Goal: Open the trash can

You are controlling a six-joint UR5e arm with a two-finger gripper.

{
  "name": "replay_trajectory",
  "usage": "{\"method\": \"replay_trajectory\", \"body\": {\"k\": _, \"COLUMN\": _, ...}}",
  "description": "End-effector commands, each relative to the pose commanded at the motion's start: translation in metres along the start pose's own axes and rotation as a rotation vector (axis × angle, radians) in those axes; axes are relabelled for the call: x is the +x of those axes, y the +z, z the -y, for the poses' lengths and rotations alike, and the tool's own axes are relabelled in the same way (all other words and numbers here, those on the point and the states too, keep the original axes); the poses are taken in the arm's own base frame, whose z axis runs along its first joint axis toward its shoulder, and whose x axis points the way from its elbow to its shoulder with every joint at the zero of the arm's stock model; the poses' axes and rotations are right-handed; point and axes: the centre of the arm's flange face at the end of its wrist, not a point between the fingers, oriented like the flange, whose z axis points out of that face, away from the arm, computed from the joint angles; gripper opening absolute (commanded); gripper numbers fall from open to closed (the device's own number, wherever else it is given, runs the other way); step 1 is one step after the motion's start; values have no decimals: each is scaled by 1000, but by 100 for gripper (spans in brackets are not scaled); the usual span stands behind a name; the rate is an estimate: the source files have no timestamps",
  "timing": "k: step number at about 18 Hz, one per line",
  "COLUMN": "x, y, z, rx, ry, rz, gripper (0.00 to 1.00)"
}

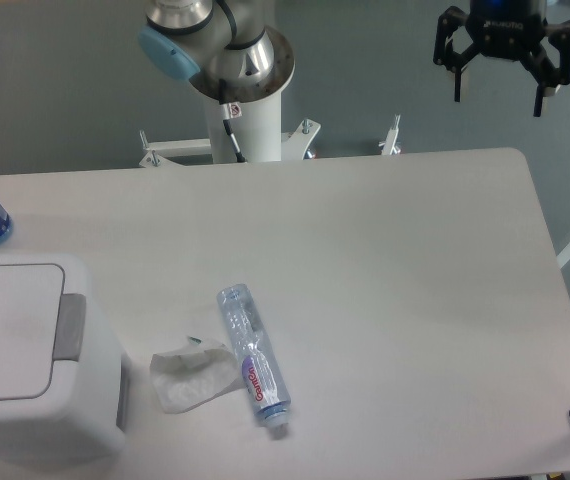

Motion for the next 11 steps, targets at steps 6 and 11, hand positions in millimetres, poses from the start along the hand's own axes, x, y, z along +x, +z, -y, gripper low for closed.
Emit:
{"method": "replay_trajectory", "body": {"k": 6, "x": -5, "y": 2, "z": 2, "rx": 1, "ry": 6, "rz": 36, "gripper": 100}}
{"method": "replay_trajectory", "body": {"k": 11, "x": -7, "y": 12, "z": 36, "rx": 33, "ry": -153, "rz": 60, "gripper": 100}}
